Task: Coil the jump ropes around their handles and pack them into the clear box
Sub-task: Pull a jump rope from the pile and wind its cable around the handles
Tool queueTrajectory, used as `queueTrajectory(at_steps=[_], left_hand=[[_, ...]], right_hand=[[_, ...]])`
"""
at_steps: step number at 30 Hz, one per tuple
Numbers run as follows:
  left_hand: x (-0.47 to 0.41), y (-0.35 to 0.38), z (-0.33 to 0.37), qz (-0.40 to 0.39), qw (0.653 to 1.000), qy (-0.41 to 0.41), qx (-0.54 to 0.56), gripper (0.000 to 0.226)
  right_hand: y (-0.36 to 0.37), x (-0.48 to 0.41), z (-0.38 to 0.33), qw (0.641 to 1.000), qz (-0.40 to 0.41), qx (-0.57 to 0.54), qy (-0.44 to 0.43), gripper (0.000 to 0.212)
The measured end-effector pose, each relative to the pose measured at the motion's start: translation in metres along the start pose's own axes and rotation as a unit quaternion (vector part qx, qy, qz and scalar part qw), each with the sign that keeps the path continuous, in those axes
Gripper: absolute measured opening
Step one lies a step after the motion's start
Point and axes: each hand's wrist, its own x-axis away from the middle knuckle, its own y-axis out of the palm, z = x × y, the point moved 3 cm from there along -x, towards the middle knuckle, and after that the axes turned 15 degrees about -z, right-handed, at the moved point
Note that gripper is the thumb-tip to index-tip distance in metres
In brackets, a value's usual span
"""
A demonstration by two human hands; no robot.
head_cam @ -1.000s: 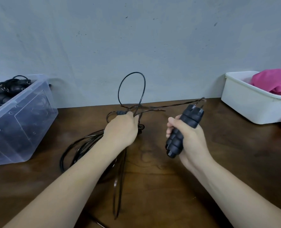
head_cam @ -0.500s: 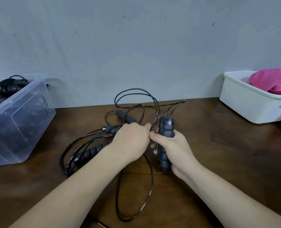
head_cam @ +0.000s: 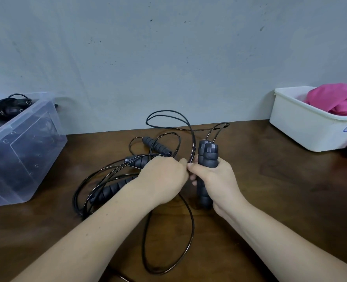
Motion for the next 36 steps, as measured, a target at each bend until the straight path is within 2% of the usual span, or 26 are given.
queueTrajectory(at_steps=[4, 11, 16, 20, 25, 29, 33, 36], left_hand=[[0.002, -0.002, 0.003, -0.012, 0.999, 0.003, 0.03, 0.031], [-0.002, 0.004, 0.005, -0.001, 1.0, -0.014, 0.001, 0.024], [-0.004, 0.002, -0.005, 0.005, 0.999, -0.008, 0.045, 0.025], [-0.009, 0.007, -0.032, -0.019, 0.994, -0.051, 0.094, 0.018], [-0.013, 0.009, -0.059, 0.005, 0.986, -0.082, 0.146, 0.014], [-0.015, 0.01, -0.063, -0.007, 0.985, -0.105, 0.135, 0.006], [-0.014, 0.017, -0.079, -0.036, 0.984, -0.143, 0.099, 0.015], [-0.017, 0.016, -0.083, -0.048, 0.987, -0.142, 0.065, 0.014]], right_hand=[[-0.001, -0.005, 0.0, 1.0, 0.002, -0.016, 0.012, 0.021], [0.003, -0.005, 0.001, 0.999, -0.013, 0.026, 0.022, 0.017], [0.002, -0.008, -0.005, 0.996, 0.001, -0.078, 0.037, 0.021], [-0.017, -0.009, -0.025, 0.987, 0.007, -0.162, 0.016, 0.023], [-0.042, -0.01, -0.038, 0.976, 0.004, -0.219, 0.003, 0.027], [-0.053, -0.011, -0.046, 0.974, 0.012, -0.228, -0.003, 0.023], [-0.067, -0.011, -0.048, 0.968, 0.04, -0.246, 0.01, 0.021], [-0.062, -0.011, -0.044, 0.969, 0.058, -0.24, -0.008, 0.021]])
